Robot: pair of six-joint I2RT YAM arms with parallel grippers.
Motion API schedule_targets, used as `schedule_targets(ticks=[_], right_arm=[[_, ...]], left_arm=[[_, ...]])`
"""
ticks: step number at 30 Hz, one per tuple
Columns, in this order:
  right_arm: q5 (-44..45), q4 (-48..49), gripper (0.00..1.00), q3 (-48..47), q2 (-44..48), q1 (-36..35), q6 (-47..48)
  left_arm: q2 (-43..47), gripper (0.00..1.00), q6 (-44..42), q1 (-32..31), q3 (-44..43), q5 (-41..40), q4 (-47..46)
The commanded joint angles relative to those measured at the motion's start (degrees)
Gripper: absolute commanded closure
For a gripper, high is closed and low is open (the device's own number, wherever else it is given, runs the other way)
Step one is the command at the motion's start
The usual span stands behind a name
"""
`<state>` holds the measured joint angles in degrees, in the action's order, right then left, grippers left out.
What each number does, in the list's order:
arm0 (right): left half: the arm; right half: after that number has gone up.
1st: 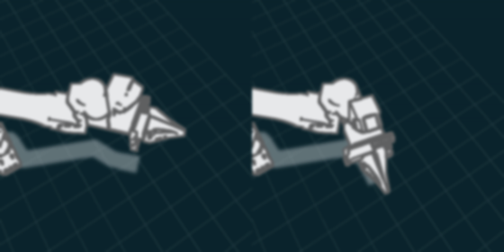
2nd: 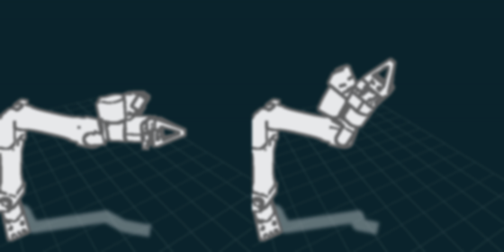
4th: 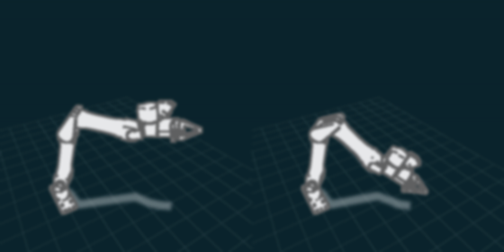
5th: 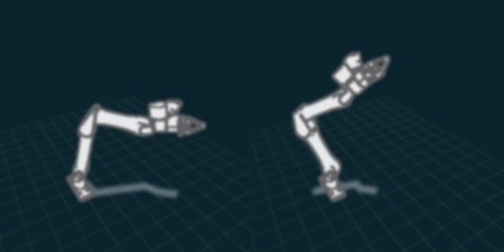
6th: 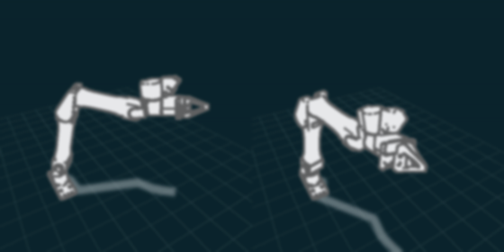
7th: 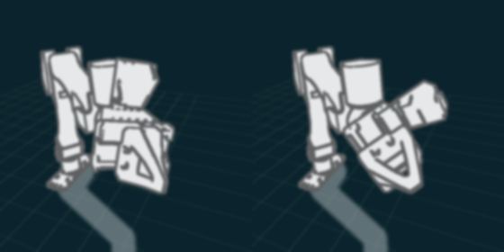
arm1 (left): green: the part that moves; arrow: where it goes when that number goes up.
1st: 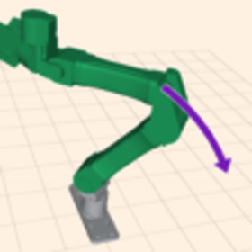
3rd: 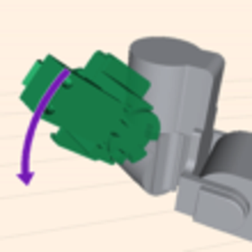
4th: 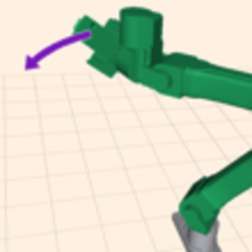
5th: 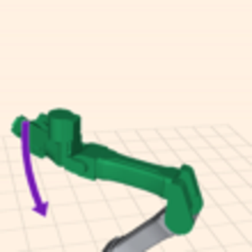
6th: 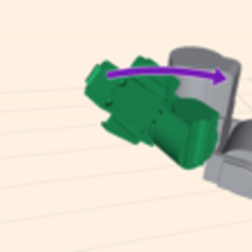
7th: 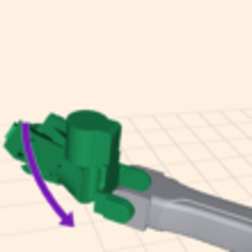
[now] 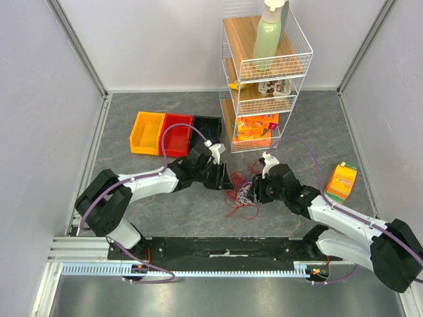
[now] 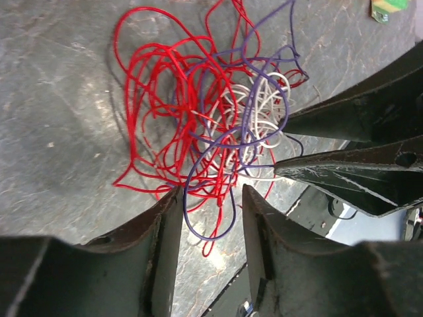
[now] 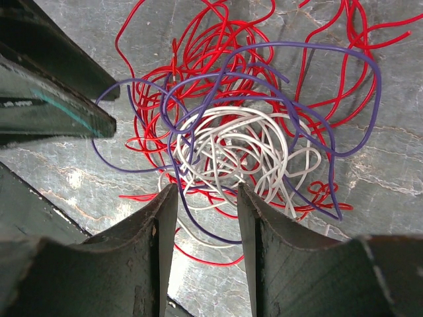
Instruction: Untangle the cables
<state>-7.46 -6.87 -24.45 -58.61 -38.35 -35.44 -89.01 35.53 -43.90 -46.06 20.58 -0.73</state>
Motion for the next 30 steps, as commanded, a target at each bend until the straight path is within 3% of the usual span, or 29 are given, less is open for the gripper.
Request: schedule_targets(ticks=[1,7,8,10,11,15,20,25,30], right_arm=[[0.43,1.34,0.52,-0.34,1.30,-0.06,-0.51],[0.79,2.30,0.52,-0.16,0.78,-0.06,-0.51],[0.87,2.56,0.50,-0.42,0.26,-0.06,-0.42],[0.78,3.27,0.45,-0.95,-1.15,-0.15,-0.24],[0.61,3.71,0.43,-1.13,-1.77,-0.06,-0.24],[1.75,6.17,0.41,-1.04,-4.66,-0.06,-0.94],[11.75,3.80,0.51,-1.04,-4.59,-0.06,-3.66],[20.64,1.34,0.66,0.71,-2.13,-0.06,-7.27],[25.91,-2.43,0.70,0.19,-1.51,0.47,-8.50]], left_arm=[[-0.90,0.55,2.70,-1.80,-0.34,1.31,-4.89],[1.47,0.80,2.36,-2.59,-0.17,0.17,-3.49],[2.43,0.81,2.00,-2.68,-0.17,-0.36,-2.79],[4.01,0.96,1.48,-2.95,-0.43,-1.06,-1.56],[4.81,0.98,1.39,-3.12,-0.52,-1.07,-0.86],[9.37,0.98,0.77,-3.30,-1.48,3.05,-0.32],[17.80,0.98,-0.10,-3.65,-3.59,5.70,2.47],[27.99,0.98,-4.84,-3.56,-8.24,2.28,11.52],[37.84,0.98,-13.01,-3.56,-18.34,-3.96,21.64]])
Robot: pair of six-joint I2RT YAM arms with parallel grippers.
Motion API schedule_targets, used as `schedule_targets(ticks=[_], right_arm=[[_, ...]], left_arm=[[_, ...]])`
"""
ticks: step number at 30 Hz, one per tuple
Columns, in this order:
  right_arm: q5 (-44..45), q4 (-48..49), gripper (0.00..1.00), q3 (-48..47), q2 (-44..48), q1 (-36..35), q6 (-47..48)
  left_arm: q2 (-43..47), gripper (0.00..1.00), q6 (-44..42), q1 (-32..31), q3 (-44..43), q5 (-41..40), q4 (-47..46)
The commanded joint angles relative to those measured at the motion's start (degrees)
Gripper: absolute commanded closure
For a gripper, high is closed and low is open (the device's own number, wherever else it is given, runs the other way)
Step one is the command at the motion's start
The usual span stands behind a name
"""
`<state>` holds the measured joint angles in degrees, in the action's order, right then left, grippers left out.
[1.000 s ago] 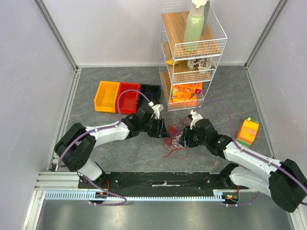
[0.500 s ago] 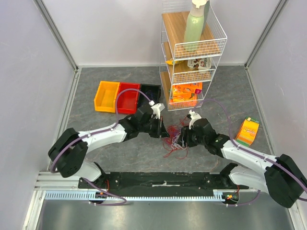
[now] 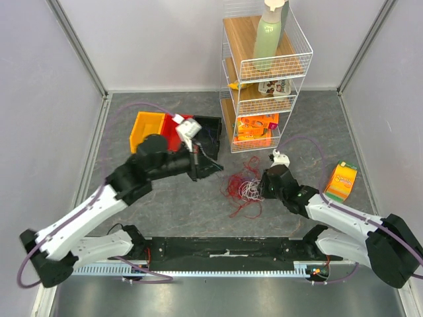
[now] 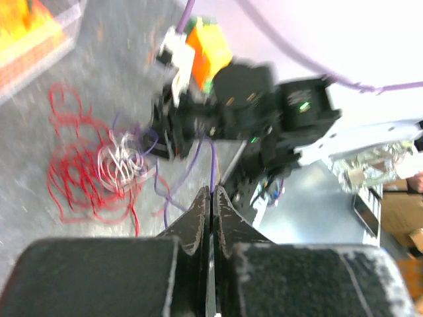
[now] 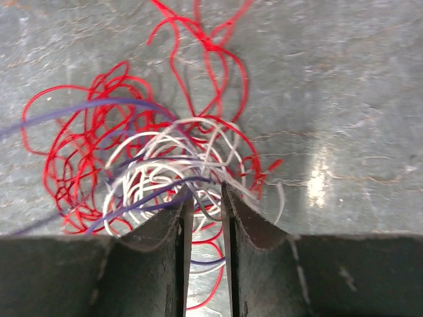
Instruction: Untangle the cables
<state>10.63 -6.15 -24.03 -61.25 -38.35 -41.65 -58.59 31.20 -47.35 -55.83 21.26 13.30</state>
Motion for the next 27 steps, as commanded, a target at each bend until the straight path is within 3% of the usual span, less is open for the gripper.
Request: schedule_targets(ticks=[1,4,8,15,21,24,27], right_arm=[[8.52,-3.77,0.71,-0.23,1.22,0.82,-2.21],[9.05,-4.57,0.68,0.04,1.49,1.61,-1.25],[5.28,-6.24,0.50,-1.72,3.68,1.61,3.14],[3.87,-7.03,0.34,-3.04,4.13,1.61,7.28],[-3.15,-4.22,0.25,-3.92,4.91,1.09,10.79],[-4.74,-4.30,0.22,-3.65,7.63,0.12,12.47],[-5.62,-6.41,0.22,-4.62,8.78,0.03,12.73]], left_arm=[[9.09,0.98,-10.01,-0.11,-10.42,-5.69,9.01],[12.52,0.98,-12.83,-0.02,-16.22,-10.43,12.88],[11.84,0.98,-14.59,-0.11,-24.74,-16.14,17.89],[7.44,0.98,-16.08,-0.19,-39.15,-22.47,20.45],[-1.78,0.98,-16.88,-0.11,-56.82,-17.66,22.47],[-3.90,0.98,-15.91,-0.19,-58.77,-16.68,21.95],[-5.30,0.98,-17.57,-0.11,-58.16,-20.80,21.77]])
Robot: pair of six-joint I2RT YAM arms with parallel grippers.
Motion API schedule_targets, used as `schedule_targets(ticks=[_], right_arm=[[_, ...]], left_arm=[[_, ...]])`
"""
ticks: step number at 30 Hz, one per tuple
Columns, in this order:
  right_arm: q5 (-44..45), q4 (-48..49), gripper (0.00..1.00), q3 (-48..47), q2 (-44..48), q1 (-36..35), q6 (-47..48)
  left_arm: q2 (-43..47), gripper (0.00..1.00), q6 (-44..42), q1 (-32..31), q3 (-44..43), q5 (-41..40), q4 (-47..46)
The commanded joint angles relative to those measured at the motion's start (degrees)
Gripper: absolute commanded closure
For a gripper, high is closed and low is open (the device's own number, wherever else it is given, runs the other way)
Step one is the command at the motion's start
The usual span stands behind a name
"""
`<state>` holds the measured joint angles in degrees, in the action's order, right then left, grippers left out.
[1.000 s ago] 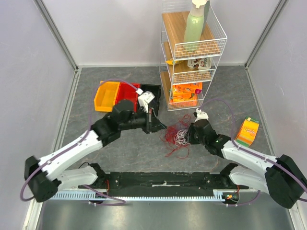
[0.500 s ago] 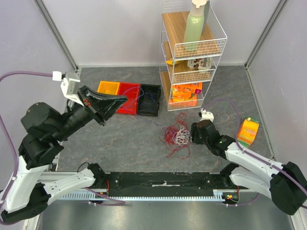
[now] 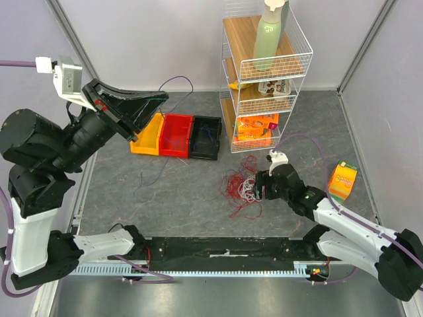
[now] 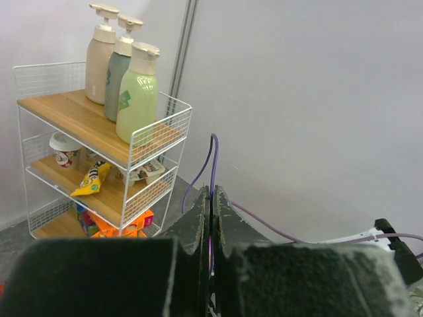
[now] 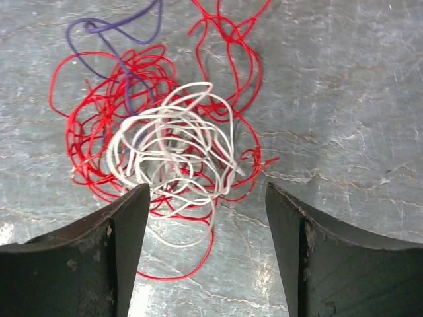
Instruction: Untangle the cables
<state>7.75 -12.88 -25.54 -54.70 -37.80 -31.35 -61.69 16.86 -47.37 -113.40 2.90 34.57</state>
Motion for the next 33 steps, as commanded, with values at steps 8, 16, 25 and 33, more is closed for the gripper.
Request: schedule_targets(ticks=[8,16,25,33], right_arm=[[-3.80,-0.99,0.22,-4.07,4.69,-0.96,2.26],[-2.30,-4.25,0.21,-4.35,8.54,-0.96,1.91],[-1.16,-5.93,0.21,-5.22,9.17,-0.96,2.00],[-1.86,-5.75,0.20,-7.60,6.18,-0.96,2.44]], left_arm=[[-6.51,0.98,-8.16,0.00,3.44,-16.06,-0.46],[-10.46,0.98,-10.80,1.93,7.93,-20.92,-7.40],[-16.35,0.98,0.01,16.96,4.34,-3.87,-9.69],[-21.19,0.98,3.09,21.71,1.17,3.52,-11.71]])
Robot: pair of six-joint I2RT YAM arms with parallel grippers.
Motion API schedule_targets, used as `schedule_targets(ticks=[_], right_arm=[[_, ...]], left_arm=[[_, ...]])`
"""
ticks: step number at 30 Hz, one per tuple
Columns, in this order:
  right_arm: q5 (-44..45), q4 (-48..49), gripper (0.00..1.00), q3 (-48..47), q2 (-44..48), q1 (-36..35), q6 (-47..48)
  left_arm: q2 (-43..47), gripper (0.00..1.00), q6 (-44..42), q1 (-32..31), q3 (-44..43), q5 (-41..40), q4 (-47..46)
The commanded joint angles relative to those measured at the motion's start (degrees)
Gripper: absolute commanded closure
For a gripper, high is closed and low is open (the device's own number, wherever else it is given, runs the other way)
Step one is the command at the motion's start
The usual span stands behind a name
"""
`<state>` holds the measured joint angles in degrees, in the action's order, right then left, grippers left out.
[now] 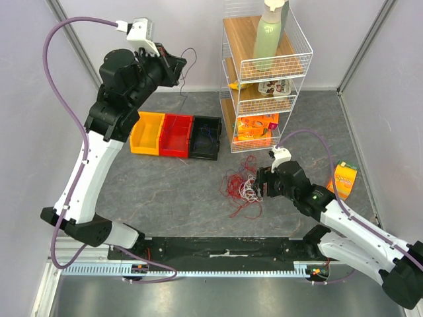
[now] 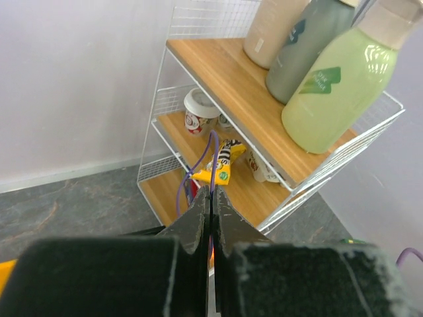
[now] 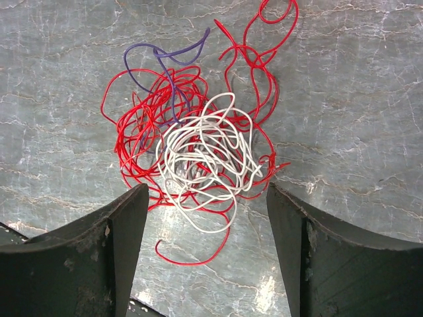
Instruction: Untangle the cables
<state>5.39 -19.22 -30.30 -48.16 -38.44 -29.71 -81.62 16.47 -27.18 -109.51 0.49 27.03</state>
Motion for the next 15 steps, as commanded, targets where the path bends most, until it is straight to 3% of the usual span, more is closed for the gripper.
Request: schedule_targets(ticks=[1,8,15], right_arm=[[0.50,1.11,0.20,-2.22,0.08,-0.32,0.62],[0.33,0.94,0.20,-1.78,-0.09,-0.32,0.27],[0.33,1.21,0.20,-2.47,-0.88,-0.32,0.45]], left_arm=[[-1.34,0.98,3.57,1.95,-2.90,6.01,-4.09],[-3.10,0.98,4.45,5.47,-7.20,8.11,-4.61],[-4.86,0.98,4.98,6.08,-4.31,8.47,-7.25]])
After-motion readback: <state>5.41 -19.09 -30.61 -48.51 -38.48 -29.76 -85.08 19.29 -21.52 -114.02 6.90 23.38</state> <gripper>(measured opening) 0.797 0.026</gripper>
